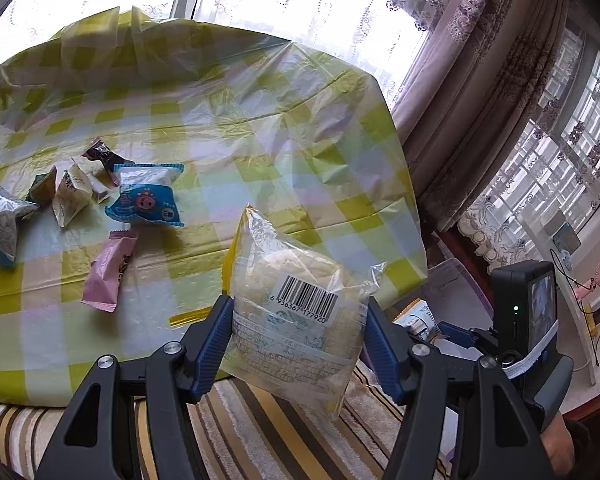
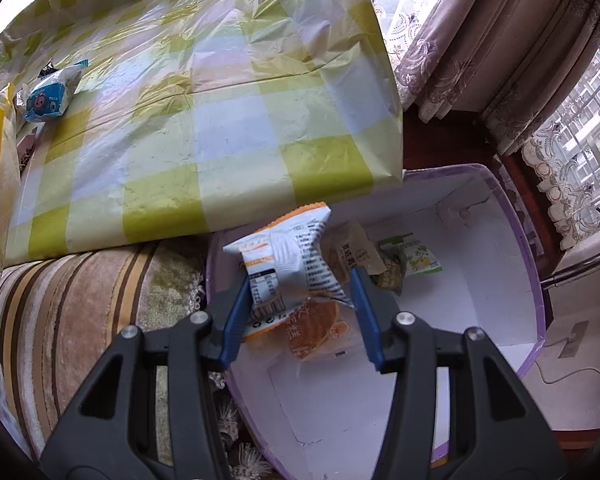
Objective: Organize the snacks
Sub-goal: 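Carry the cake bag and white packet into the white box and release both, then move both grippers back over the snack pile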
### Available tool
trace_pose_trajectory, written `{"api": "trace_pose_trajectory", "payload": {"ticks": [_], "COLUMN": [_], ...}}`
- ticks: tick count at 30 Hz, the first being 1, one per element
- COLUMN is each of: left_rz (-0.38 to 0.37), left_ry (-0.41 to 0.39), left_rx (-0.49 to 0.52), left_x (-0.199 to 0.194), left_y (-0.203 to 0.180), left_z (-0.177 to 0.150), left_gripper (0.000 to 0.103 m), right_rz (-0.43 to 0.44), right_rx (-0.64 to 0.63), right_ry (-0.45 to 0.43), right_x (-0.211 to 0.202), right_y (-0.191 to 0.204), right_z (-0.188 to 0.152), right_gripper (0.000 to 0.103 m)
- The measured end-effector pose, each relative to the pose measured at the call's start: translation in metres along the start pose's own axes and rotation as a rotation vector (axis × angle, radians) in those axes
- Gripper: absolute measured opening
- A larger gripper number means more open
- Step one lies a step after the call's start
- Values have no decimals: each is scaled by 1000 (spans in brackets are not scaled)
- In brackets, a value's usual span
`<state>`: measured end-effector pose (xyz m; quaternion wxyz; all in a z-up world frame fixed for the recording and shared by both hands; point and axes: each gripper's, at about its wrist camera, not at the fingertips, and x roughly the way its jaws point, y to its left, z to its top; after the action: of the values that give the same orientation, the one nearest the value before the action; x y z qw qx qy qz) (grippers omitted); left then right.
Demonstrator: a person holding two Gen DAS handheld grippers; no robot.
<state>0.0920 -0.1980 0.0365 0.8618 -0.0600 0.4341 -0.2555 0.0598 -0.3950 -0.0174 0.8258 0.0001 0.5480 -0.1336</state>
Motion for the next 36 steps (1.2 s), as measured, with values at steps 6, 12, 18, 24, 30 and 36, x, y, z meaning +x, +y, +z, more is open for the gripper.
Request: {"api": "trace_pose_trajectory", "payload": {"ticks": [6, 12, 18, 24, 30, 36], "left_rz": [-50, -108, -171, -217, -281, -282], "left_ry": [53, 120, 198, 247, 274, 249], "left_rx": [50, 99, 127, 154, 163, 131], "left_x": [18, 39, 60, 70, 76, 73], "left_y": [-27, -54, -77, -93, -102, -96], "left_z": [0, 0, -6, -11, -12, -9], "left_gripper": [64, 64, 64, 64, 68, 69], "right_rz": [-21, -46, -66, -88, -122, -117], "right_rx": [29, 65, 98, 128, 145, 168], "right_ry": [9, 17, 38, 55, 56, 26], "right_x": [6, 14, 24, 32, 33, 26], "right_y": [-19, -42, -61, -77, -87, -89], "right_z": [-6, -13, -18, -20, -20, -12], "right_gripper": [52, 52, 52, 53, 57, 73]}}
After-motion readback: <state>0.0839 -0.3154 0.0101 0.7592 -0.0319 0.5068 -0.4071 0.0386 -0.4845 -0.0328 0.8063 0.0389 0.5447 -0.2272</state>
